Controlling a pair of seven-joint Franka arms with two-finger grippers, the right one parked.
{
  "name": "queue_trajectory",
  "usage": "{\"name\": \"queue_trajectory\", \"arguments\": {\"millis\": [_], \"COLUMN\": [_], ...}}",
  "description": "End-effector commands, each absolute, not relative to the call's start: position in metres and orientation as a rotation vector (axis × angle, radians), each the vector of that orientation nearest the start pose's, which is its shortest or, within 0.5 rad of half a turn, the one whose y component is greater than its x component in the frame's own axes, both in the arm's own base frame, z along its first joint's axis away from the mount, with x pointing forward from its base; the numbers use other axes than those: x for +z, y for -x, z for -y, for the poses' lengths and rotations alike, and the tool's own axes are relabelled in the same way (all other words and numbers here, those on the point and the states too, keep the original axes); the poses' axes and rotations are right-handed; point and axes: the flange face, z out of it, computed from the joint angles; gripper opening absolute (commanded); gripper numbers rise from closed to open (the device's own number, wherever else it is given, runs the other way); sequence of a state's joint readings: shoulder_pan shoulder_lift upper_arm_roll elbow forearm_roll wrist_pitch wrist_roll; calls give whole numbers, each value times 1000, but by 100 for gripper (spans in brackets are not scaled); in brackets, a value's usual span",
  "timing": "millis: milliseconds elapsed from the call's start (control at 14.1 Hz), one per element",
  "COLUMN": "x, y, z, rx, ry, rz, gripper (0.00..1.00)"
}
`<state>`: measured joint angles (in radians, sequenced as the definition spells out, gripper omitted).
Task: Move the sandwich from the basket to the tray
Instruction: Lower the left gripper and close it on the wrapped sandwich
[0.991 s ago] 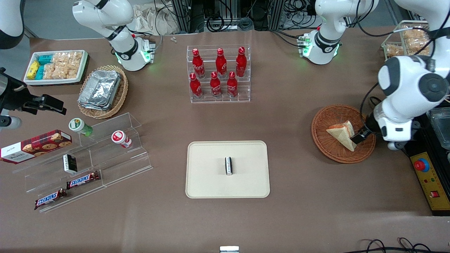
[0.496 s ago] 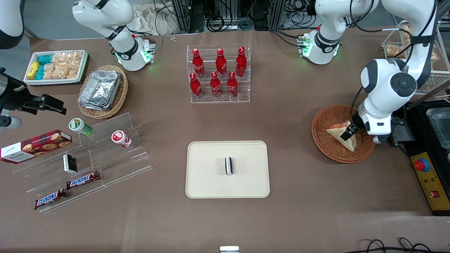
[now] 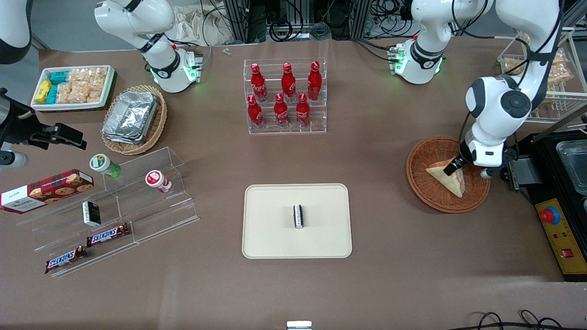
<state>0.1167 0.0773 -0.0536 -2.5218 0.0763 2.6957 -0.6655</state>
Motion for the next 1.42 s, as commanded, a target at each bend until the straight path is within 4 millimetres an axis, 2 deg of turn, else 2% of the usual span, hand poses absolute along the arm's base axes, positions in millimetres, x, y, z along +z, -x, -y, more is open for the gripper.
{"name": "queue_trajectory", "arguments": {"millis": [0,71,142,212,283,425,779,850,920,991,1062,1133,1345], "x": [247,245,242,240,241,243,250,248,247,242,240,238,238], "y": [-469,-469,-470,-471,-474,-481,-499,-497,-495,-494,-493,-492,-491], "z": [-27,-26,-27,-25,-25,-19,17,18,18,18,18,17,17], "rx": [-176,-168,-160,-152,-157,-165,-187,-181,-172,-156,-149,-144,-131], "ry": [2971,2970,2969,2966,2965,2961,2954,2954,2958,2959,2959,2957,2951], "rz": [993,1005,1016,1030,1044,1103,1204,1201,1184,1174,1172,1173,1179], "gripper": [69,61,61,73,99,99,99,93,67,34,13,0,0]}}
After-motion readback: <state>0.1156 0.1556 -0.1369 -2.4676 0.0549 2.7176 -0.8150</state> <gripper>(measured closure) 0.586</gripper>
